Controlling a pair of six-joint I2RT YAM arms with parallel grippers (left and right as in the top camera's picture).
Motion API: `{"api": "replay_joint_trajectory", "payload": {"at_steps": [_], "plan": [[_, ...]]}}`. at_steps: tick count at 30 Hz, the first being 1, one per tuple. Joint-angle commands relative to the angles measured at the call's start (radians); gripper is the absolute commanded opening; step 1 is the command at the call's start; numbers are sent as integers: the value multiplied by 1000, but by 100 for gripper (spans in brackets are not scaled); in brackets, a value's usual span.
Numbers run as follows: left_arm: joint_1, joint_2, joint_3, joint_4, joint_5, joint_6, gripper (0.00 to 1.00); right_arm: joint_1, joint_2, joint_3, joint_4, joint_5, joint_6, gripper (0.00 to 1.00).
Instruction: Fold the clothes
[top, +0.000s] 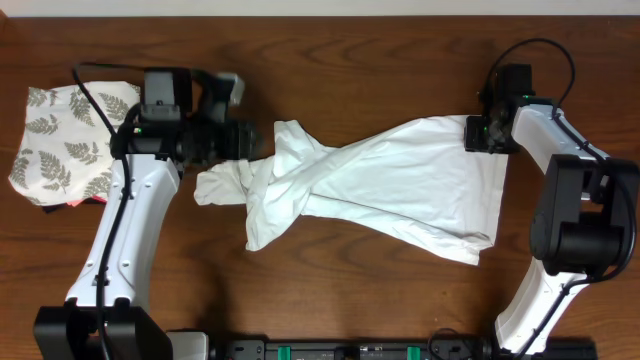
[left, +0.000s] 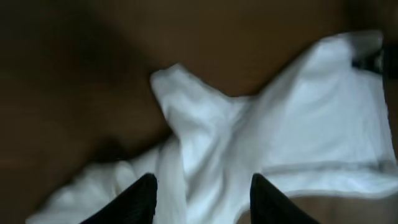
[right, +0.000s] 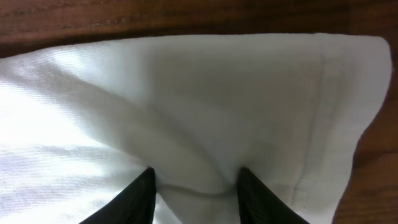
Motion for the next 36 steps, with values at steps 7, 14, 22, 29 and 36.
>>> {"api": "replay_joint_trajectory", "payload": {"at_steps": [7, 14, 22, 29, 36], "plan": [[-89, 167, 4, 8, -108, -83, 49, -23, 71, -59, -50, 17, 21, 42], [-123, 251, 3, -110, -108, -84, 48, -23, 71, -59, -61, 17, 21, 42], [-123, 253, 2, -134, -276, -84, 47, -23, 71, -59, -61, 17, 21, 42], [-123, 253, -26, -140, -292, -84, 46, -23, 71, -59, -61, 17, 21, 41], [-123, 264, -44, -140, -292, -84, 40, -23, 71, -59, -61, 17, 21, 42]]}}
